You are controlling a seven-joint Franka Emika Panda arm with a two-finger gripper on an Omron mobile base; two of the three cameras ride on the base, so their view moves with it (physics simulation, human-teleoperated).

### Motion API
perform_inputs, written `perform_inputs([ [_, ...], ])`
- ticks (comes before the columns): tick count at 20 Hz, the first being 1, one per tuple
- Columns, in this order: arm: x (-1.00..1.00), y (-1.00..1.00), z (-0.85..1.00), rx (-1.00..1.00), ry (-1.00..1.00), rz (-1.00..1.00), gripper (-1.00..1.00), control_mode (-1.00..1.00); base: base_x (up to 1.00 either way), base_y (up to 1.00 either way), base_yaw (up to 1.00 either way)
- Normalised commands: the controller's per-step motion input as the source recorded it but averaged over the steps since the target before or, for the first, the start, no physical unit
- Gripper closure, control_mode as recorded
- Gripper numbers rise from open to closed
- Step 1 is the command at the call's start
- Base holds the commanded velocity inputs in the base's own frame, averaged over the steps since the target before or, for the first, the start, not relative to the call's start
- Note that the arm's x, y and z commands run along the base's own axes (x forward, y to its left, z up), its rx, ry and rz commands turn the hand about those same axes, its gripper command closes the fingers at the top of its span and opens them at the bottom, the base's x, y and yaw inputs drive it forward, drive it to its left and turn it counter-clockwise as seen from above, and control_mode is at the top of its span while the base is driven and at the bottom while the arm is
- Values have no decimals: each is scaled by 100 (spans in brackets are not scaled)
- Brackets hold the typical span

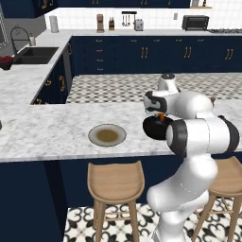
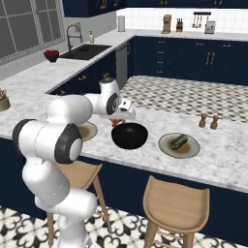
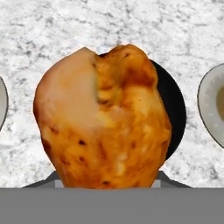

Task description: Pick the chicken drumstick and cucumber from their plates and place them in the bowl. Then put the bowl in the fridge.

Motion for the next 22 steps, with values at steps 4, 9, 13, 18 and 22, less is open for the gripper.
perform_inputs([
  [4,49,0,-35,4,0,4,100,-100,0,0,0],
  [9,25,-2,-48,1,1,5,100,-100,0,0,0],
  [13,4,-3,-39,0,4,1,100,-100,0,0,0],
  [18,19,-5,-34,0,4,0,100,-100,0,0,0],
  [22,10,-11,-34,0,4,0,-100,-100,0,0,0],
])
